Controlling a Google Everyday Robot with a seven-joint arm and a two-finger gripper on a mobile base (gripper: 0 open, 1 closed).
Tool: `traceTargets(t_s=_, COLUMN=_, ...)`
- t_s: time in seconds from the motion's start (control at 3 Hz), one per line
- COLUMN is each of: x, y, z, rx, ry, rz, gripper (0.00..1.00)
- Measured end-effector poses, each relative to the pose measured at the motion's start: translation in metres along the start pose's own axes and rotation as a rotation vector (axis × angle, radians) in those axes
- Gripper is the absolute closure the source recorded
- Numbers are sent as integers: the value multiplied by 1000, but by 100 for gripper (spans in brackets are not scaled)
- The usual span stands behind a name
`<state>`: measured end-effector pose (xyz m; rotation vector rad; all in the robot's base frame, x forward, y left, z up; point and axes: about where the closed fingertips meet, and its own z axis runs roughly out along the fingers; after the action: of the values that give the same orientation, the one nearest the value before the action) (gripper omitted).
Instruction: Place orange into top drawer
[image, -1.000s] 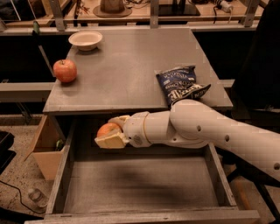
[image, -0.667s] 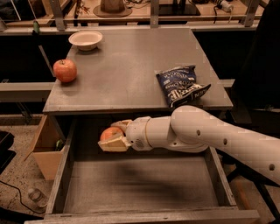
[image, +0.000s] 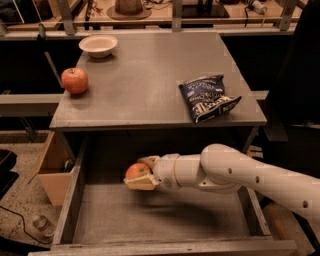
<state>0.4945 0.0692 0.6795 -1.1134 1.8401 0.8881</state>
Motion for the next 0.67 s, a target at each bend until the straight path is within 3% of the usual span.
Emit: traceTargets(t_s=0.67, x=33, y=-8, z=13, rx=-7, ry=-7, rz=-12, gripper=100)
